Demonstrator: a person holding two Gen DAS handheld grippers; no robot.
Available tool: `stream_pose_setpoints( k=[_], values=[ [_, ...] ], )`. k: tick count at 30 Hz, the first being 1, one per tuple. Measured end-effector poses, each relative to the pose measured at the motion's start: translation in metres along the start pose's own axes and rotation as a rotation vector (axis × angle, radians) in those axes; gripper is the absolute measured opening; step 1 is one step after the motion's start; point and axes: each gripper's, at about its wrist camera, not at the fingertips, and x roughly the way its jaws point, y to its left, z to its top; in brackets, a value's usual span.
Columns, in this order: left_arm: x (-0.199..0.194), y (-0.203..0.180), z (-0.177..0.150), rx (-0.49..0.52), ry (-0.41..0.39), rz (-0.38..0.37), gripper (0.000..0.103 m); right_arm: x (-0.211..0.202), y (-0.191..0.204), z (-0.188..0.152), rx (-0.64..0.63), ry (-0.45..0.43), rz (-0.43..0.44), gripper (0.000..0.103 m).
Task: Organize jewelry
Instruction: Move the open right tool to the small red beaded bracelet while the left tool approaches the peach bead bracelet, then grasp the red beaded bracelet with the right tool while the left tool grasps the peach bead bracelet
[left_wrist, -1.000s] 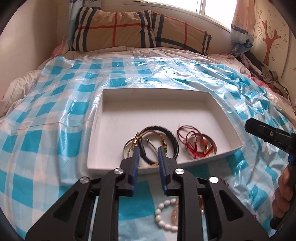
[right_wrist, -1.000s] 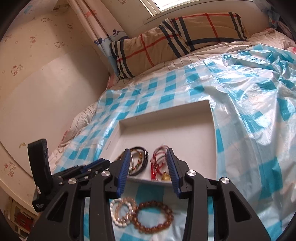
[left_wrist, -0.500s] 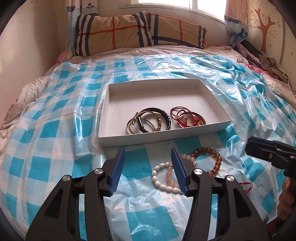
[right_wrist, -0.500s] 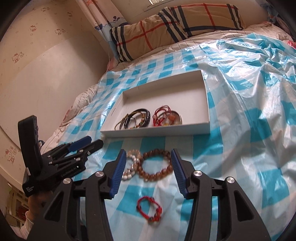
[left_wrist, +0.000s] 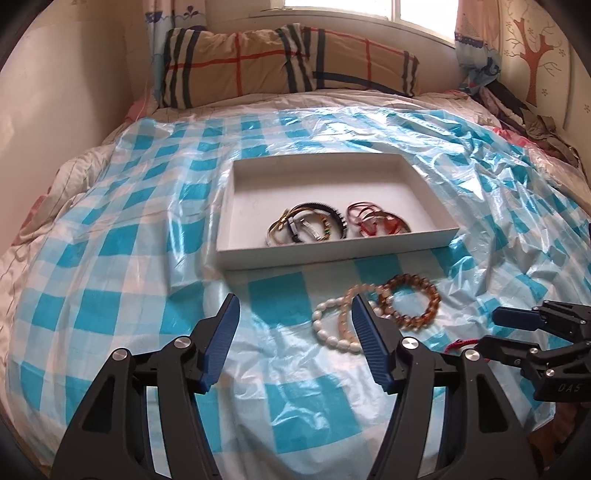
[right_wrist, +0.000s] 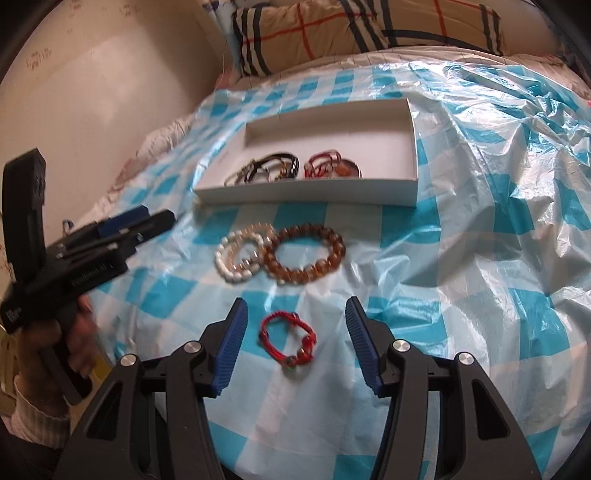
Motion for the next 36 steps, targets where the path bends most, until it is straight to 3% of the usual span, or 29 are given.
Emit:
stream_pose_setpoints(
  k=[7,16,17,18,19,24,32,34,36],
  values=[
    [0.019,0.021,-0.019,-0.027,0.068,0.03,0.06,0.011,-0.003,-0.003,-0.029,0.037,-0.015,0.054],
    [0.022,0.004,-0.016,0.031,0.067,0.018,0.06,0.014,0.017,-0.008,-0.141,0.048,0.003,0.053],
    [0.023,0.003,-0.017,0.034,0.07,0.016,0.06,0.015,0.019,-0.01,-0.158,0.053,-0.002,0.047],
    [0.022,0.002,-0.018,0.035,0.072,0.015,0.06,0.016,0.02,-0.011,-0.166,0.059,0.0,0.032],
    [0.022,0.002,-0.018,0.037,0.073,0.015,0.06,0.017,0.02,-0.012,-0.168,0.068,0.004,0.025],
    [0.022,0.0,-0.019,0.048,0.078,0.01,0.06,0.015,0.02,-0.012,-0.162,0.044,-0.006,0.013],
    [0.042,-0.03,0.003,0.166,0.057,-0.02,0.062,0.018,0.018,-0.008,-0.14,0.041,-0.001,0.014],
    [0.053,-0.039,0.009,0.211,0.056,-0.018,0.063,0.02,0.015,-0.008,-0.13,0.038,-0.006,0.03],
    [0.067,-0.044,0.013,0.232,0.07,-0.034,0.062,0.024,0.013,-0.008,-0.119,0.038,0.0,0.032]
  ],
)
